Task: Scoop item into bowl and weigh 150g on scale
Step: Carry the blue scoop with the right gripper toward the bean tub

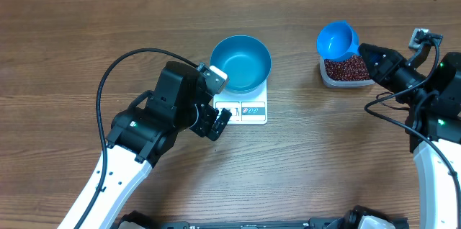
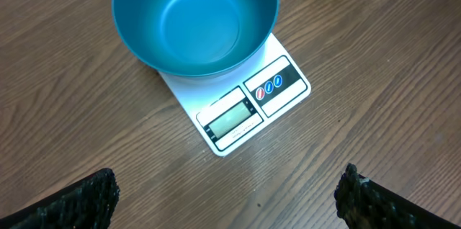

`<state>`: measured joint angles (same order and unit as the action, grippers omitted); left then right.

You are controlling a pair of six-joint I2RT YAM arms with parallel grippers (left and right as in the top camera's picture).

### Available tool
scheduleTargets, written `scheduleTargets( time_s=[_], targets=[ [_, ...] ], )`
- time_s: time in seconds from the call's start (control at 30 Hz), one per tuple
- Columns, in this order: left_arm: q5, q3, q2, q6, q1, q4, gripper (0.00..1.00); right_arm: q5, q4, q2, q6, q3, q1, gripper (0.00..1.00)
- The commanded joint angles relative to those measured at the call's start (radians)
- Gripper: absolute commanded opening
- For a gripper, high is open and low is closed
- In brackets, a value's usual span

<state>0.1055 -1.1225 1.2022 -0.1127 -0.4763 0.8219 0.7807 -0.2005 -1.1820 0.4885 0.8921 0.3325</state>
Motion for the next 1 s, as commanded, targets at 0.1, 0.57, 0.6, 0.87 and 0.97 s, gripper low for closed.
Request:
scheduleTargets(
  time_s=[0.1,0.57,0.6,0.87,0.97],
  targets=[
    [0.015,-0.001,0.000,-0.022,-0.002,-0.004,0.99,-0.002,0.006,0.002,-0.016,0.033,0.001,0.04],
    [0.015,-0.001,0.000,-0.022,-0.002,-0.004,0.99,-0.118,-0.139,0.001,-0.097,0.114,0.001,0.04],
    [0.015,-0.001,0.000,-0.022,-0.002,-0.004,1.00,-0.141,-0.174,0.000,-0.112,0.138,0.001,0.04],
    [0.015,-0.001,0.000,-0.022,-0.002,-0.004,1.00,-0.341,-0.450,-0.045,-0.241,0.344,0.001,0.04],
    [0.015,-0.001,0.000,-0.022,-0.002,-0.004,1.00,-0.346,-0.475,-0.061,-0.262,0.372,0.001,0.04]
  ],
)
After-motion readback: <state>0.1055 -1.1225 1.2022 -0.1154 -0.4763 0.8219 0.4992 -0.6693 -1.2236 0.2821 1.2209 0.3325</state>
